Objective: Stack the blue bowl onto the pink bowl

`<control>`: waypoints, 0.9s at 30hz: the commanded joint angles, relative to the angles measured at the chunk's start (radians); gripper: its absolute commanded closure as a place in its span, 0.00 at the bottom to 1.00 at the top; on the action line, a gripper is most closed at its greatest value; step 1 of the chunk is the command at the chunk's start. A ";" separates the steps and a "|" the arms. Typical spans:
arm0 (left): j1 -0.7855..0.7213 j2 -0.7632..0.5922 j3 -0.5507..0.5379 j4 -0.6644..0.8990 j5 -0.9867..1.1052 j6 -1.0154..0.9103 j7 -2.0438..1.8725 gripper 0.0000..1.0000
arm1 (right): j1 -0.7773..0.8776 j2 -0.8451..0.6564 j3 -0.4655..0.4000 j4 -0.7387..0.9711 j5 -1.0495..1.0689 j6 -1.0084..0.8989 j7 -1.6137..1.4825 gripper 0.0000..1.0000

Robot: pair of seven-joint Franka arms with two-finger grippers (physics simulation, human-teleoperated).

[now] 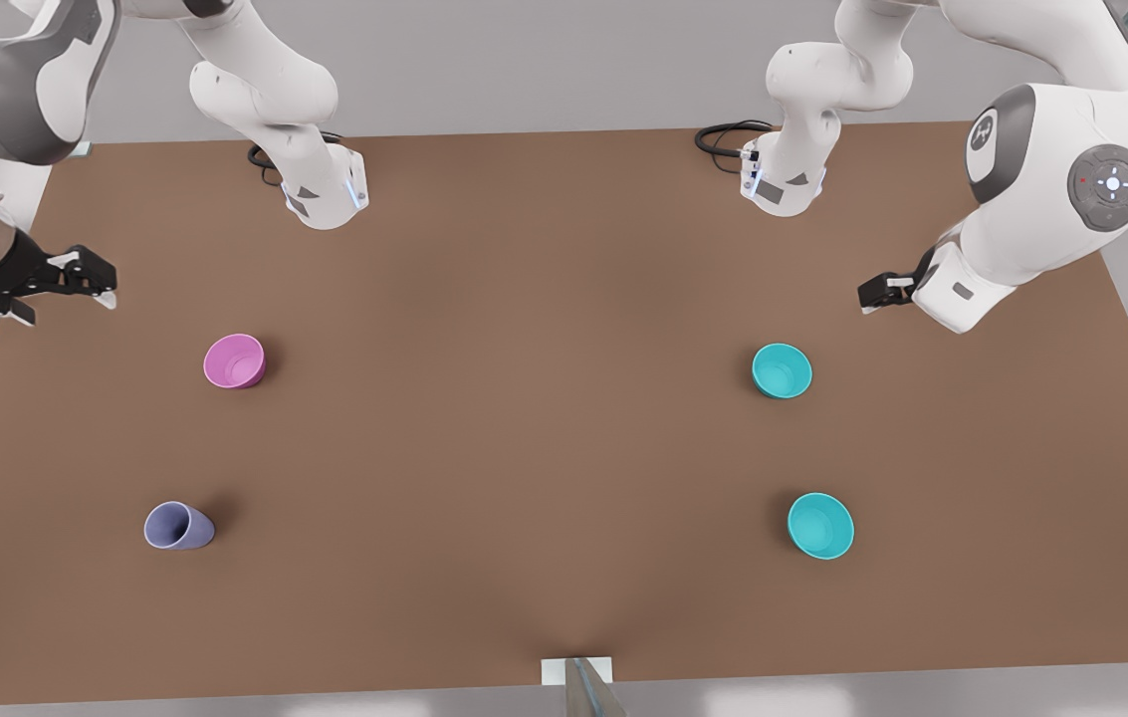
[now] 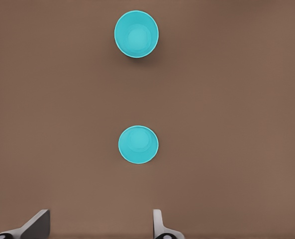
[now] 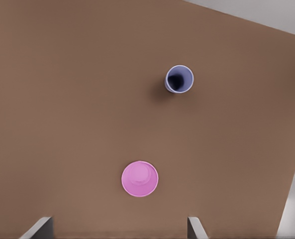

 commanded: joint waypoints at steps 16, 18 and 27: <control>-0.001 -0.003 -0.005 0.002 0.000 -0.025 -0.007 0.00 | -0.275 0.216 -0.004 -0.502 -0.010 0.407 -0.122 0.00; -0.003 -0.001 -0.017 0.004 -0.001 -0.021 -0.012 0.00 | -0.320 0.158 -0.003 -0.629 -0.010 0.516 -0.140 0.00; -0.003 -0.001 -0.036 0.004 0.000 -0.020 -0.023 0.00 | -0.376 0.095 -0.003 -0.999 0.088 0.993 -0.091 0.00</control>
